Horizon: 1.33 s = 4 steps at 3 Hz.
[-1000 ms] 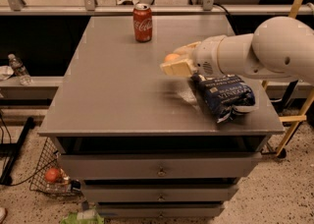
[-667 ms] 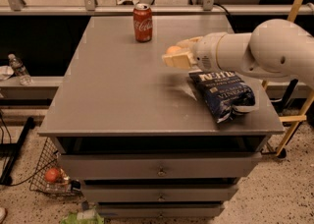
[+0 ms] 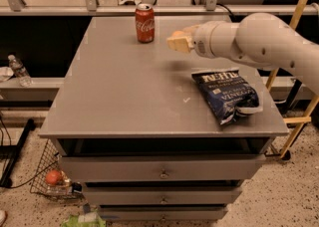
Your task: Move orange near coke can
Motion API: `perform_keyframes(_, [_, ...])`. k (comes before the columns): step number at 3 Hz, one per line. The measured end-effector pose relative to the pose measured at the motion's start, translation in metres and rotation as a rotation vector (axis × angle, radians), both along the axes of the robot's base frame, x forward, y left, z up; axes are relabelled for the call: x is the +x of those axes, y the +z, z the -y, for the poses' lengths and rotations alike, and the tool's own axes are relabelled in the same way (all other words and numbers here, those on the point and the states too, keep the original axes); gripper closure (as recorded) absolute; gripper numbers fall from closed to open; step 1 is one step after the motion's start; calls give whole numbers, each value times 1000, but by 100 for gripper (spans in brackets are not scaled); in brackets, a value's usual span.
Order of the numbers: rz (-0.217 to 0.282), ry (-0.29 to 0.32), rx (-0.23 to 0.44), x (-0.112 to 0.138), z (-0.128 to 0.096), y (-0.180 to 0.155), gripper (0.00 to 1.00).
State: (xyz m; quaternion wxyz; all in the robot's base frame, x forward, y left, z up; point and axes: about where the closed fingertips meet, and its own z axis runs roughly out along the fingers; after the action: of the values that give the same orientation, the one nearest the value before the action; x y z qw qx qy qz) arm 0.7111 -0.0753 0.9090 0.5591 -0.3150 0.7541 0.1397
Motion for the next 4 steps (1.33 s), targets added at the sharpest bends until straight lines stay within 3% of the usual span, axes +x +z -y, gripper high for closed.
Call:
perform_keyframes(2, [-34,-20,30,75,-10,-20,100])
perform_keyframes(4, [-37,17,70,112,-27,-32,100])
